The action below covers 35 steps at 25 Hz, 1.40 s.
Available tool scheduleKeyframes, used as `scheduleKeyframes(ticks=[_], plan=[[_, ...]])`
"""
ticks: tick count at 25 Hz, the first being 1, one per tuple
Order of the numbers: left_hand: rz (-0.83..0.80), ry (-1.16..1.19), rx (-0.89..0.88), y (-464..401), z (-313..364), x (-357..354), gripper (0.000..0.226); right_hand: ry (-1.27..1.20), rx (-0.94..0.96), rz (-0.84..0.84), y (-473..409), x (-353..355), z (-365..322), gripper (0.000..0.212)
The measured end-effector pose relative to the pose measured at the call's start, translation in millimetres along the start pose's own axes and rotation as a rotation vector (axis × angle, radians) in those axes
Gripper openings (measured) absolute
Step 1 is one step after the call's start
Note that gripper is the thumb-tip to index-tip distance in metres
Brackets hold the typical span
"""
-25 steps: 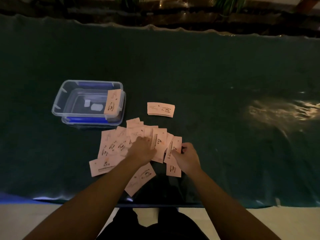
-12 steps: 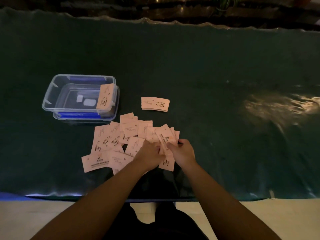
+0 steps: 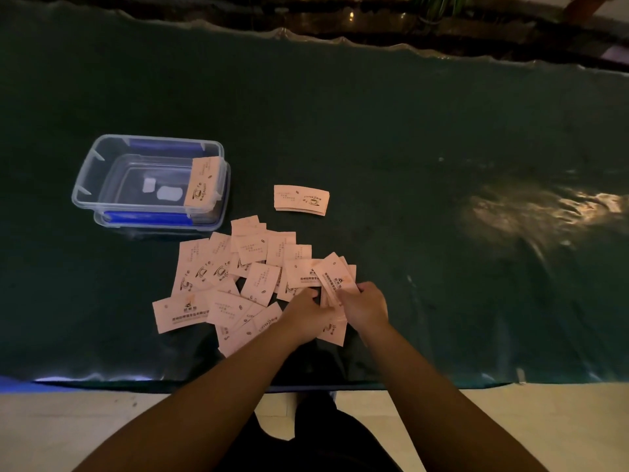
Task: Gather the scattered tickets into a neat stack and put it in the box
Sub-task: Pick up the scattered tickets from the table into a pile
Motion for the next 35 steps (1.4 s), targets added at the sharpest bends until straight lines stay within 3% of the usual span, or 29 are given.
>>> scheduleKeyframes(ticks=[4, 9, 12, 14, 16, 20, 23, 26, 31, 32, 35], plan=[[-0.003, 0.102, 0.073, 3, -8, -10, 0.035, 0.002, -0.021, -0.014, 9, 0, 12, 0.024], [-0.013, 0.168, 0.138, 5, -13, -16, 0.009, 0.027, -0.041, -0.086, 15, 1, 13, 0.039], [-0.025, 0.203, 0.152, 8, -14, -21, 0.009, 0.204, 0.054, -0.131, 12, 6, -3, 0.042], [0.0, 0.251, 0.168, 10, -14, -19, 0.015, 0.338, 0.208, -0.167, 8, 13, -24, 0.03], [0.065, 0.392, 0.249, 10, -17, -11, 0.021, 0.525, 0.369, -0.205, 3, 18, -51, 0.021], [0.169, 0.801, 0.415, 10, -17, 0, 0.014, 0.924, 0.595, -0.249, -6, 12, -101, 0.042], [0.184, 0.992, 0.411, 12, -11, 2, 0.017, 0.978, 0.626, -0.323, -11, 0, -114, 0.034], [0.098, 1.124, 0.345, 13, -5, -1, 0.031, 0.929, 0.631, -0.328, -13, -2, -112, 0.036], [0.083, 0.913, 0.289, 8, 0, 6, 0.035, 0.702, 0.48, -0.321, -19, 6, -79, 0.062], [0.085, 0.802, 0.268, 7, 2, 9, 0.035, 0.633, 0.423, -0.319, -20, 8, -73, 0.061], [0.152, 0.383, 0.144, 7, 7, 26, 0.032, 0.443, 0.268, -0.32, -22, 8, -58, 0.033]])
Point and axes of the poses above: each hand's wrist, its own y-axis away from the middle knuckle, its own x-axis out of the back of the hand, z = x × y, the point moved 6 cm from there along -y, towards the middle knuckle, and after that the axes turned 7 degrees about y, right-handed, at the moved point
